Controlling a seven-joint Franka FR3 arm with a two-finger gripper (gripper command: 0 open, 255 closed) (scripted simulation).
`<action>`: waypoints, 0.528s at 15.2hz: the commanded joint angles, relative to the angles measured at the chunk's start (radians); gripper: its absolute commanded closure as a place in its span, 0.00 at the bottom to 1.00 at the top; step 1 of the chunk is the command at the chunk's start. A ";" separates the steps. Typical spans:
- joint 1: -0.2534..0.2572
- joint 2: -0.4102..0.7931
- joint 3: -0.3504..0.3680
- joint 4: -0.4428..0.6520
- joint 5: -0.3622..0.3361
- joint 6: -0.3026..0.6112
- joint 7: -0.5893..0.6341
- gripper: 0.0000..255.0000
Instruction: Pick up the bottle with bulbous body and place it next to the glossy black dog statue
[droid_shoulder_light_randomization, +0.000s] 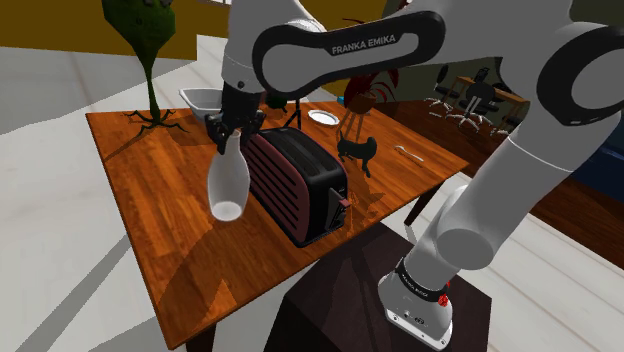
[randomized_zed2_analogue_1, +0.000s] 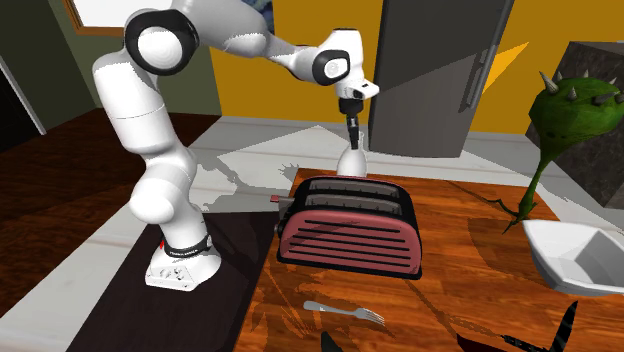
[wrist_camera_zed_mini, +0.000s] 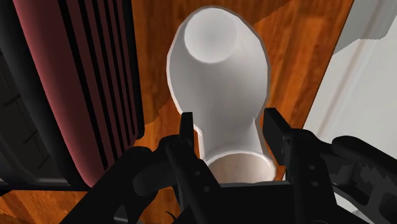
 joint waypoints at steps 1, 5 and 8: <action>-0.001 -0.006 -0.002 0.021 0.004 -0.026 -0.006 1.00; -0.001 -0.018 -0.003 0.063 0.012 -0.078 -0.015 1.00; -0.002 -0.025 -0.004 0.096 0.016 -0.118 -0.020 1.00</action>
